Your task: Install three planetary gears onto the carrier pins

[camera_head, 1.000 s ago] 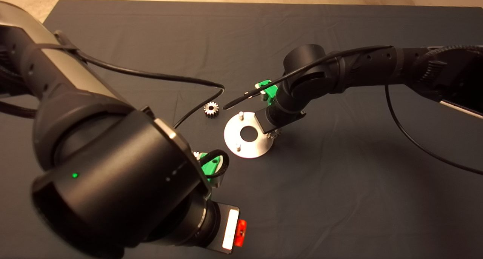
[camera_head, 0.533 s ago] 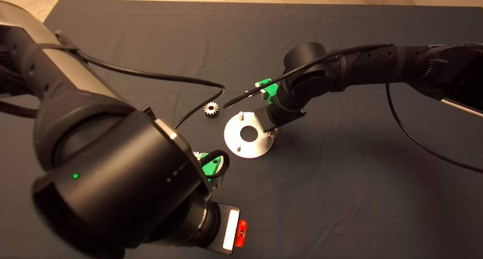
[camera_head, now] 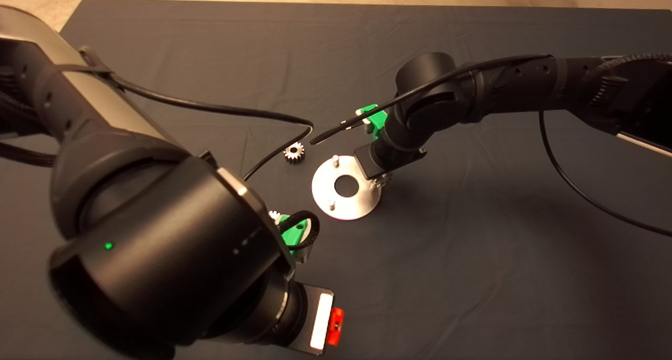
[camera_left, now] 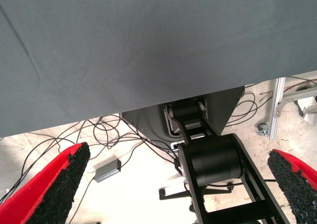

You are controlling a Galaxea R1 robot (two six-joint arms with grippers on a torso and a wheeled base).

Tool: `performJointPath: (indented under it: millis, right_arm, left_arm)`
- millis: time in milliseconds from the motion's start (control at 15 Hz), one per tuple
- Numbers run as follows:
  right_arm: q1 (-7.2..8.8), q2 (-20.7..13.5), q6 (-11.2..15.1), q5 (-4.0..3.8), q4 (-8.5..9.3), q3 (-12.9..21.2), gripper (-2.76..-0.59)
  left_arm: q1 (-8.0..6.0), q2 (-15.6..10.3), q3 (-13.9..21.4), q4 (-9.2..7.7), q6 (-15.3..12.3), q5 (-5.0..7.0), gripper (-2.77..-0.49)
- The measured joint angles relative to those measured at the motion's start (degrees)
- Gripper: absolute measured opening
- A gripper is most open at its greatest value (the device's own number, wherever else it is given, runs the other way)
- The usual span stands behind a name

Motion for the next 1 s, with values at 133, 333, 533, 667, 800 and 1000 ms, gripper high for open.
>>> performJointPath:
  millis: [133, 333, 533, 667, 800, 1000]
  right_arm:
    - [0.00, 0.00, 0.24, 0.00, 0.00, 0.00, -2.34]
    - [-0.02, 0.00, 0.43, -0.02, 0.00, 0.10, -2.34]
    - [-0.02, 0.00, 0.49, 0.00, 0.01, 0.16, -2.34]
    - [-0.02, 0.00, 0.54, -0.02, 0.00, 0.16, -2.34]
    - [-0.02, 0.00, 0.71, 0.01, 0.02, 0.16, -2.34]
    - [-0.09, 0.00, 1.32, 0.00, 0.00, 0.16, -2.34]
  left_arm:
    - [0.13, 0.00, 0.00, 0.00, 0.00, 0.00, -0.64]
    - [0.28, -0.02, 0.00, 0.00, 0.00, 0.00, -0.64]
    - [0.28, -0.01, 0.00, 0.00, 0.00, 0.00, -0.64]
    - [0.57, 0.00, 0.00, 0.00, 0.00, -0.02, -0.64]
    - [0.59, 0.00, 0.00, 0.00, 0.00, 0.00, -0.64]
    - [0.59, 0.00, 0.00, 0.01, -0.03, 0.00, -0.64]
